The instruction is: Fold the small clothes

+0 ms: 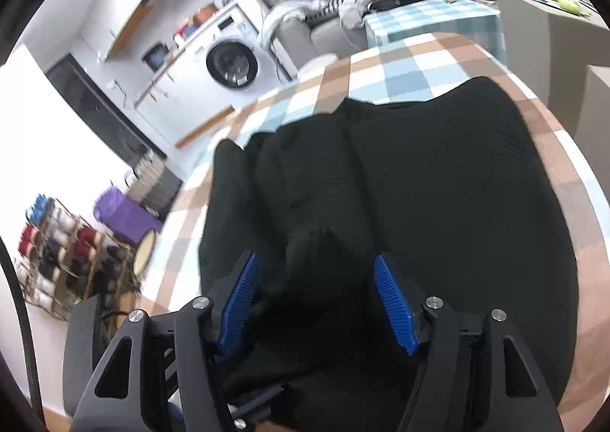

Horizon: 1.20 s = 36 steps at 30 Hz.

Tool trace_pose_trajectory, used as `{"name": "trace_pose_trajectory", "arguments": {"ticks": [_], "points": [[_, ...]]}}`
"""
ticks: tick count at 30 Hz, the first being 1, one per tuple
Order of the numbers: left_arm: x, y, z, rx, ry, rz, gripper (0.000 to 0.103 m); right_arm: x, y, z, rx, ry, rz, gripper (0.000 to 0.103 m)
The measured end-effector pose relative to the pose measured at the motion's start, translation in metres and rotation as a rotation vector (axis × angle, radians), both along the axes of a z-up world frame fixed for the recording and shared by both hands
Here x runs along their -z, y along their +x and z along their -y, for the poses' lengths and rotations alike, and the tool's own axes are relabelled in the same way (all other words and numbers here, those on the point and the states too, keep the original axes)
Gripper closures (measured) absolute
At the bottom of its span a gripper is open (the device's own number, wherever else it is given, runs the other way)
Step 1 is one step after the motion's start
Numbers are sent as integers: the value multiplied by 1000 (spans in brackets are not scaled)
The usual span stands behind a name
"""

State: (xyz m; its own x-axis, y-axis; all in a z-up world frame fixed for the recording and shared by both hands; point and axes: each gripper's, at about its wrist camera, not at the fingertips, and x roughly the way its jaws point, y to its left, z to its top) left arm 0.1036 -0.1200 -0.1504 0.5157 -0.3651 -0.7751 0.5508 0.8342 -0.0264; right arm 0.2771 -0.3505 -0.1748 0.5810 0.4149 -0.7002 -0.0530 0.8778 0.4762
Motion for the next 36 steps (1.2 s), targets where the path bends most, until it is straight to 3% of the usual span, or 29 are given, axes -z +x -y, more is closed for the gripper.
{"name": "trace_pose_trajectory", "arguments": {"ticks": [2,3,4,5,8,12,19,21,24,26,27,30,33,36], "points": [[-3,0,-7,-14,-34,-7,92,5,11,-5,-17,-54,-21,70],[-5,0,-13,-16,-73,-22,99,8,13,-6,-23,-66,-32,78],[-10,-1,-21,-28,-96,-11,100,8,14,-4,-24,-61,-33,89],[-14,-4,-27,-32,-115,5,100,8,13,-2,-23,-49,-30,92],[-36,-18,-60,-45,-239,40,100,-10,-3,10,-35,82,24,93],[-46,-41,-99,-97,-302,50,100,-13,-38,30,-16,264,23,93],[-19,-55,-122,-129,-295,-48,101,49,-60,40,54,156,-173,93],[-17,-51,-123,-125,-296,-64,101,48,-60,45,57,160,-153,91],[-15,-51,-126,-135,-325,-81,101,41,-54,50,57,163,-118,78],[-18,-50,-127,-142,-329,-85,101,39,-50,51,44,195,-106,63],[-18,-50,-125,-143,-330,-87,101,39,-47,49,34,206,-97,62],[-18,-50,-126,-141,-348,-98,101,38,-37,41,24,154,-72,62],[-20,-50,-133,-161,-350,-97,100,31,-32,34,14,70,-15,74],[-19,-48,-140,-193,-356,-104,100,25,-25,42,37,24,-2,76]]}}
